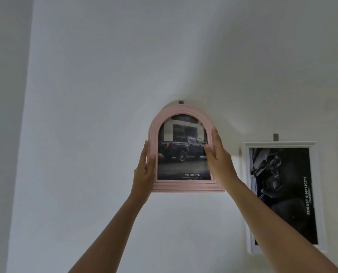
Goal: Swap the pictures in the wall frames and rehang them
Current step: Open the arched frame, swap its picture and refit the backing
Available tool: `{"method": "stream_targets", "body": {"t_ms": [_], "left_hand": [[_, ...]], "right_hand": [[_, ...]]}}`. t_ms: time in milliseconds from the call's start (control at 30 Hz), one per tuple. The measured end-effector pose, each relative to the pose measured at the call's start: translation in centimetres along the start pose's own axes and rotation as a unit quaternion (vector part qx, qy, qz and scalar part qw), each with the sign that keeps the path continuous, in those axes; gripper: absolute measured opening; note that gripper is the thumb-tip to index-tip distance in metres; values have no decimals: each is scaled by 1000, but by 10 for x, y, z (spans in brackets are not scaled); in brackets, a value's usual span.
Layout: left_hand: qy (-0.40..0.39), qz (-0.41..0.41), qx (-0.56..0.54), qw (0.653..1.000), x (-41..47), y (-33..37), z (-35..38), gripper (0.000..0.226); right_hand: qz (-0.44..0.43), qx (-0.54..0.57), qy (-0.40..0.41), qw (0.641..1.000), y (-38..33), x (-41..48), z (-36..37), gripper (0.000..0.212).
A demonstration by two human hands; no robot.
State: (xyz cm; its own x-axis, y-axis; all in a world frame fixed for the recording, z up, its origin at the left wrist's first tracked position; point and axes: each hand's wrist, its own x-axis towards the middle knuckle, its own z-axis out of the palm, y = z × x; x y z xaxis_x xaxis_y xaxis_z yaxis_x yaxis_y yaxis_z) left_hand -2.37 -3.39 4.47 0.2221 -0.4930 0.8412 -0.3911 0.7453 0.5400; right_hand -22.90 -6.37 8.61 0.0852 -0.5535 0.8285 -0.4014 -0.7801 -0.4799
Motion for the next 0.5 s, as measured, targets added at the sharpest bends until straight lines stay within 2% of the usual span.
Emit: {"method": "stream_targets", "body": {"t_ms": [367, 500], "left_hand": [[-30, -14, 29, 999, -1, -14, 1, 44], [-58, -14, 96, 994, -2, -18, 0, 53]], "right_hand": [[29, -34, -52, 998, 7, 1, -1, 60], [37, -60, -74, 995, 13, 6, -1, 63]]}}
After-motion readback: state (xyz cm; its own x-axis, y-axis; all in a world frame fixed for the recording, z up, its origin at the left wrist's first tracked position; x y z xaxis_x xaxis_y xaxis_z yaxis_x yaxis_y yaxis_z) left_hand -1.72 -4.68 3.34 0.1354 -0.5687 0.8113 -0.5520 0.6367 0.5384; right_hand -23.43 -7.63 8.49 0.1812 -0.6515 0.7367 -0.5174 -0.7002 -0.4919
